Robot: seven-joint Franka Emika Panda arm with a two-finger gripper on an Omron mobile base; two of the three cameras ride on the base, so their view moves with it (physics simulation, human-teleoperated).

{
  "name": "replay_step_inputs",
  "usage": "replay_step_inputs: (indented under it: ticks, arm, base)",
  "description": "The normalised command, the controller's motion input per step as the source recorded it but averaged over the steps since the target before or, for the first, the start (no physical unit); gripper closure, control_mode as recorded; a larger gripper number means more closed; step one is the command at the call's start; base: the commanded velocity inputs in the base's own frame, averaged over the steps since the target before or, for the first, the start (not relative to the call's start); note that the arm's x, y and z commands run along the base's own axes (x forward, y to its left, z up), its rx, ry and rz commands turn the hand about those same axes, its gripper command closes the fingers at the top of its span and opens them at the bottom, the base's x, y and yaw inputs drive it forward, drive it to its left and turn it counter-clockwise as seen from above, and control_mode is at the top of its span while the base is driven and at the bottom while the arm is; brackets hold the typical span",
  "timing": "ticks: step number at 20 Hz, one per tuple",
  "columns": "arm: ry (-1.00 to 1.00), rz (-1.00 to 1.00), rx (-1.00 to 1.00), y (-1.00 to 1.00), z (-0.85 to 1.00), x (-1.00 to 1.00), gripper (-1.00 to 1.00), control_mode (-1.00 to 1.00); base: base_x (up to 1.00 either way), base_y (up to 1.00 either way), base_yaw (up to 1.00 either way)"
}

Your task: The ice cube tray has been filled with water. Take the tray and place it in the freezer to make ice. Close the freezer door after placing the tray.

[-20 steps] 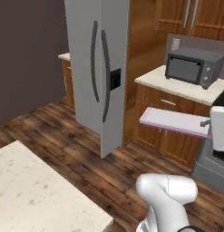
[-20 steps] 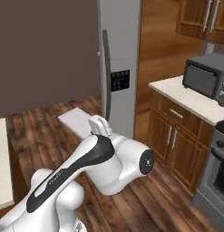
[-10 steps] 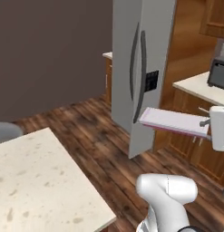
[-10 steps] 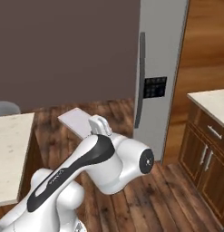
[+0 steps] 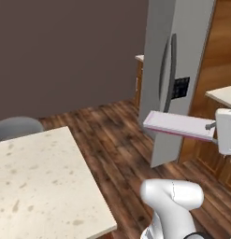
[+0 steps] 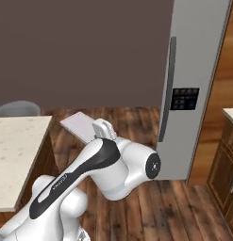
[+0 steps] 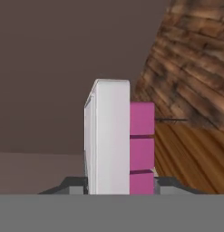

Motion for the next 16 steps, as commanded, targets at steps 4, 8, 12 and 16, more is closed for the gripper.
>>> replay_step_inputs:
  ticks: [4,8,12,16]
  arm:
    - [0.0,0.0,0.0,0.0,0.0,0.0,1.0,1.0]
    - [0.0,0.0,0.0,0.0,0.0,0.0,1.0,1.0]
    - [0.0,0.0,0.0,0.0,0.0,0.0,1.0,1.0]
    - [0.0,0.0,0.0,0.0,0.0,0.0,1.0,1.0]
  base:
    - [0.77,0.0,0.29]
    - [0.81,0.0,0.25]
    - [0.88,-0.15,0.16]
    - [0.91,-0.2,0.11]
